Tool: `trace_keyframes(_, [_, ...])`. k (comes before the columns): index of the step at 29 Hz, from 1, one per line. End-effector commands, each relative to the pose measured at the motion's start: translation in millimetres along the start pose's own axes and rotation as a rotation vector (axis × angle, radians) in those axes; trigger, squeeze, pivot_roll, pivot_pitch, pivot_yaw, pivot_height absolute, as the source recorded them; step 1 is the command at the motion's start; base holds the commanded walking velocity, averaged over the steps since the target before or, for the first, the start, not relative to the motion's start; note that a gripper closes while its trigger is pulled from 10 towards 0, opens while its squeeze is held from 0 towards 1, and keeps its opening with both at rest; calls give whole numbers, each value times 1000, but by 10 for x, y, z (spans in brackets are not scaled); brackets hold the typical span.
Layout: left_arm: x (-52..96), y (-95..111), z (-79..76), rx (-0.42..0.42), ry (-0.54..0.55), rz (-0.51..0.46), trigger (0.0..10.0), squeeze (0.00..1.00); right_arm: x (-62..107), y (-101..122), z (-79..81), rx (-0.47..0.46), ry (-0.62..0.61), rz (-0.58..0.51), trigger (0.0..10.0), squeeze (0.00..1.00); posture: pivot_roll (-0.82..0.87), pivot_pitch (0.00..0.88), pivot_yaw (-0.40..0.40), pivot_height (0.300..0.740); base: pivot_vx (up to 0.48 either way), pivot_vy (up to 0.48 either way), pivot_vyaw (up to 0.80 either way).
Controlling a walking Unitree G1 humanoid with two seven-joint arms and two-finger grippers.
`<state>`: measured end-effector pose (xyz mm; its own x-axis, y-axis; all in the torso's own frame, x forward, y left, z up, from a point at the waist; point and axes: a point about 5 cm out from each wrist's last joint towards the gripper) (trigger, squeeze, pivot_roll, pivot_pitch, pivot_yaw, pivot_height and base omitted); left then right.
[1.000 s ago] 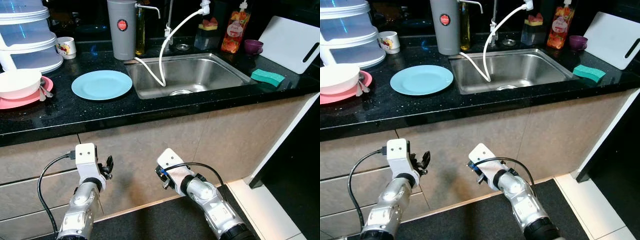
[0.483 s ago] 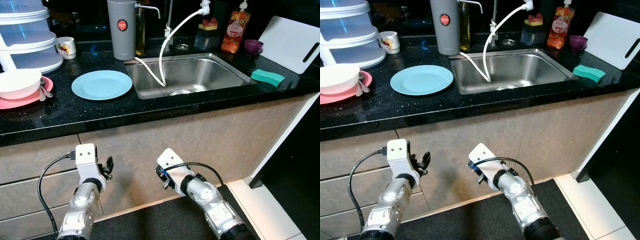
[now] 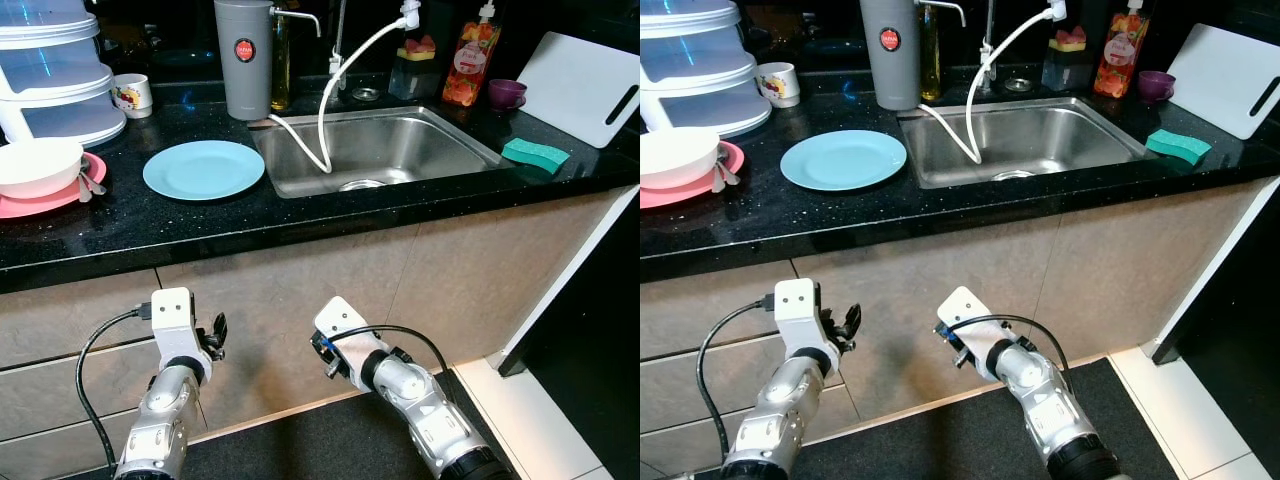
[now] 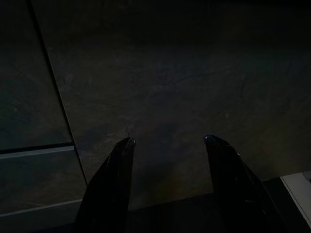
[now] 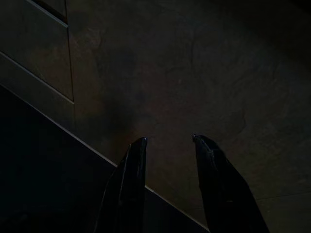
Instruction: Kitchen organization
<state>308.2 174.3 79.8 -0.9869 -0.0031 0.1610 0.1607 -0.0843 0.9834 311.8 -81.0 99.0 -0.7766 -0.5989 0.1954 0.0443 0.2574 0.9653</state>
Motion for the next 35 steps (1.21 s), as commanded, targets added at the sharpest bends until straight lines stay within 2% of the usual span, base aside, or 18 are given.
trace_keyframes(1, [-2,-28,-3,2,-3,11,10000,0,0,-36,-4,-12,0,13,10000,0,-101,65,0,740,0,0,0])
trace_keyframes(35, [-13,-7,-11,6,-1,5,10000,0,-6,-34,-28,-13,-2,14,10000,0,-102,62,-5,740,0,0,0])
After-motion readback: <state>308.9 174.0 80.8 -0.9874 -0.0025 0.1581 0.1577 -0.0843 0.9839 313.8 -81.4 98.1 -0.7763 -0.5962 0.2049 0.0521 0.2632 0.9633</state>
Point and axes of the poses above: a point about 5 cm out from each wrist's last joint towards the gripper, its own x axis pointing back from the gripper into the wrist, its own y axis along the axis of the wrist's last joint, z = x × y, and after that the axes turned 15 degrees about -x, right-handed
